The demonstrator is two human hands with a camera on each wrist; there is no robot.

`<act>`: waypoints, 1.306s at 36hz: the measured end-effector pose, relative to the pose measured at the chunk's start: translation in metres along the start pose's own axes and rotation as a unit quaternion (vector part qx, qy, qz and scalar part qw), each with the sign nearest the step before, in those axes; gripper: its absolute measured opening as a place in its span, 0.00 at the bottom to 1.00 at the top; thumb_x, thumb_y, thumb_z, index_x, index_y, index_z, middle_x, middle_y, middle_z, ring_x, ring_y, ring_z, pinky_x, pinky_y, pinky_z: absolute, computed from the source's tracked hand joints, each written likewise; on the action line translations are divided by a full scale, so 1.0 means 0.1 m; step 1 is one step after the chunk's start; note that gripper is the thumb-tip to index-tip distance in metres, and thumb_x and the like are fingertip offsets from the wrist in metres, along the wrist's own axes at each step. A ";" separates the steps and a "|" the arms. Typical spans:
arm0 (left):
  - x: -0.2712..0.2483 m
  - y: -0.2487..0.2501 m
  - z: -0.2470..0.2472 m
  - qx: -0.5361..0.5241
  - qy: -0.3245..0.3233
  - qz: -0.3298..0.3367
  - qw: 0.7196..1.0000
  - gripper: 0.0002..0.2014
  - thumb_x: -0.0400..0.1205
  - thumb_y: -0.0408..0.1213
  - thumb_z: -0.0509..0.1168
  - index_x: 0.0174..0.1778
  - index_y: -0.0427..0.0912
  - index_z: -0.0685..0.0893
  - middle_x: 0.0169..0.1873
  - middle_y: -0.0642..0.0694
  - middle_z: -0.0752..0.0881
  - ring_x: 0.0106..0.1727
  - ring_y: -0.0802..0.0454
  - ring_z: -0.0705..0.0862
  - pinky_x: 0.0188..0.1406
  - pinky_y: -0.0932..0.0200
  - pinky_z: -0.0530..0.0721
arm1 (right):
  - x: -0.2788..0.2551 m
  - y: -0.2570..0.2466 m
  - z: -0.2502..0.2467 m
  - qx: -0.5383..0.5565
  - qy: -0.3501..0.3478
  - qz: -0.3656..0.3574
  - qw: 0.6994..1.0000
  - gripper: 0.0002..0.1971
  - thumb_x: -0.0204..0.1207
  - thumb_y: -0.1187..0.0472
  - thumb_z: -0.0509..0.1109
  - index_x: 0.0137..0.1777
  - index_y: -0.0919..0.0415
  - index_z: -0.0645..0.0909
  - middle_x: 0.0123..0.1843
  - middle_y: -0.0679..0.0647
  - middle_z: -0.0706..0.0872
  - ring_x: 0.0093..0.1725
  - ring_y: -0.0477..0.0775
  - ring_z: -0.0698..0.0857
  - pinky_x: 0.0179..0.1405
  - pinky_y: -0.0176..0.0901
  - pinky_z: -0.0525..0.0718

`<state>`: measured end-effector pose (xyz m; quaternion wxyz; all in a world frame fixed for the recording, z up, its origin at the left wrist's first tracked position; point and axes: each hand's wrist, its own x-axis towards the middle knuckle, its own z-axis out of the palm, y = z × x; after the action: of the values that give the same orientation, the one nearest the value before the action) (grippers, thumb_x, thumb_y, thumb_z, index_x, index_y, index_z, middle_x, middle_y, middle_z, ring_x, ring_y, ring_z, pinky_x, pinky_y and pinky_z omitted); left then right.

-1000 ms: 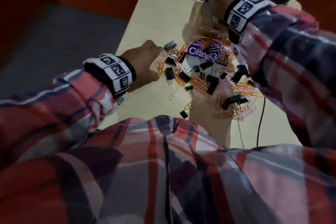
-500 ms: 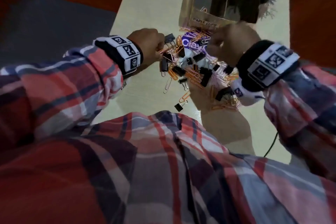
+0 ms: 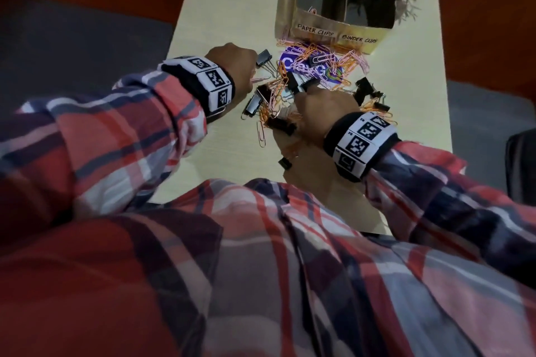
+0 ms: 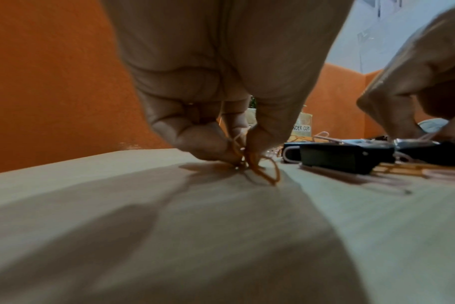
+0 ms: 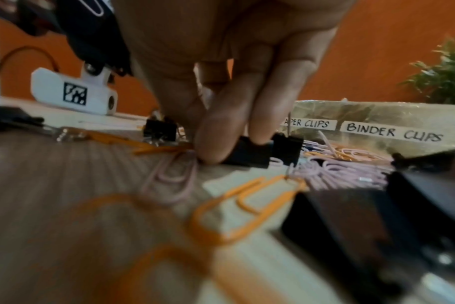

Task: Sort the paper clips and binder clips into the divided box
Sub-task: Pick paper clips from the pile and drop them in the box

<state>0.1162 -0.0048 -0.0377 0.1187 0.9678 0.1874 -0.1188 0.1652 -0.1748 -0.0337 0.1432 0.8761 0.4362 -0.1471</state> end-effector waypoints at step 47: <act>0.48 0.14 -0.78 -0.193 0.063 0.052 0.978 0.07 0.78 0.31 0.70 0.50 0.41 0.84 0.44 0.48 0.82 0.44 0.50 0.79 0.38 0.59 0.74 | 0.66 1.12 -0.87 0.227 0.244 0.099 0.938 0.12 0.78 0.61 0.64 0.53 0.61 0.88 0.45 0.56 0.89 0.44 0.56 0.87 0.45 0.41 0.82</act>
<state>0.1799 0.0198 0.0251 0.2975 0.9405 0.1638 -0.0127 0.3052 -0.1584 0.0348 -0.1565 0.9331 0.3237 -0.0087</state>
